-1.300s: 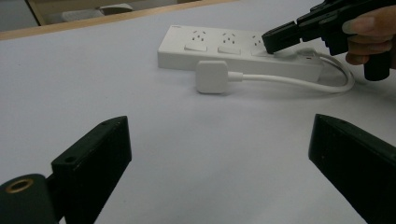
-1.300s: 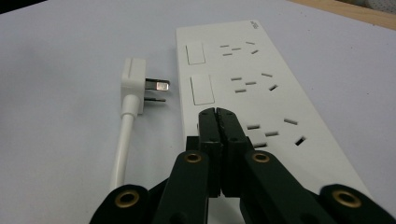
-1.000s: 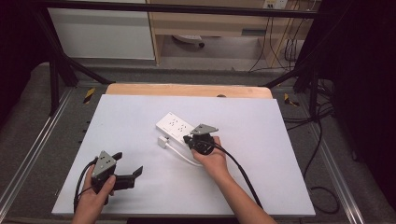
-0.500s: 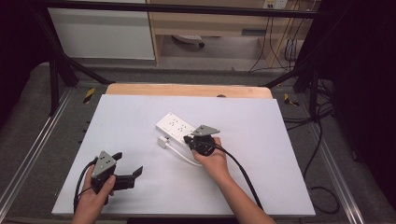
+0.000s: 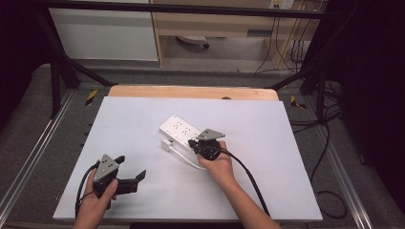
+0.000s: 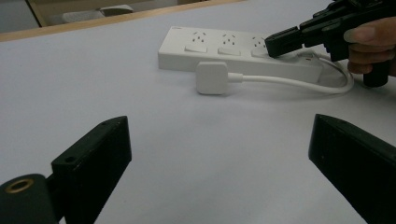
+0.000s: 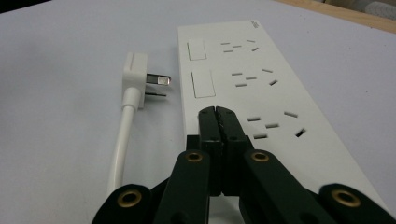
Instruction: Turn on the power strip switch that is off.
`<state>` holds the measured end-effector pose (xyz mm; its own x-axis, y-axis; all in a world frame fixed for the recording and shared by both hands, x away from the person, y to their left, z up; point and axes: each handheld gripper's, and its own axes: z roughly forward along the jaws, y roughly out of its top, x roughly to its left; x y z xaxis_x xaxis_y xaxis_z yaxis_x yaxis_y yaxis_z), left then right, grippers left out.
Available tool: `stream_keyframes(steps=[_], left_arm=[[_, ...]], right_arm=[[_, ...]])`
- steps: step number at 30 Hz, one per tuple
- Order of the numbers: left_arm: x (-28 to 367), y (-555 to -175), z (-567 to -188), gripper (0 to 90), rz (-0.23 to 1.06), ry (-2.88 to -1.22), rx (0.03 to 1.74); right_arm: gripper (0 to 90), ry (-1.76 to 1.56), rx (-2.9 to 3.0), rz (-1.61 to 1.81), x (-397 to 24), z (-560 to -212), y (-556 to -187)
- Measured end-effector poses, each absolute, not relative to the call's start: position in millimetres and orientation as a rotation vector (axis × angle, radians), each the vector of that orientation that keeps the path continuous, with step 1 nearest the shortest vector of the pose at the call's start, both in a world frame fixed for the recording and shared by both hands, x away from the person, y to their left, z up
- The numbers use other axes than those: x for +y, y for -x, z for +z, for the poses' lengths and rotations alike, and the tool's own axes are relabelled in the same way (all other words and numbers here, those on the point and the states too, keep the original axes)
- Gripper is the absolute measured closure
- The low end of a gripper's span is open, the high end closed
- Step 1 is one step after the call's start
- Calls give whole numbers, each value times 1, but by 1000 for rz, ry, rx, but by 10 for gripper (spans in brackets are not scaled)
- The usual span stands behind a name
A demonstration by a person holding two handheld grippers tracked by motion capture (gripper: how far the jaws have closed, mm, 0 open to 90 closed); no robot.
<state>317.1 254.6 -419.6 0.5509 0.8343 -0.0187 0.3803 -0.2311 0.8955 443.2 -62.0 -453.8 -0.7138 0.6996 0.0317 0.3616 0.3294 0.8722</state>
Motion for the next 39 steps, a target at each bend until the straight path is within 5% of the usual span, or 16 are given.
stream_keyframes(steps=[23, 39], left_arm=[[255, -317, -419, 60, 598, -1825, 999], [255, -318, -420, 60, 596, -1829, 1000]], right_arm=[[900, -961, 2239, 1376, -65, -441, -442], [802, -998, 2200, 1408, -76, -431, -445]])
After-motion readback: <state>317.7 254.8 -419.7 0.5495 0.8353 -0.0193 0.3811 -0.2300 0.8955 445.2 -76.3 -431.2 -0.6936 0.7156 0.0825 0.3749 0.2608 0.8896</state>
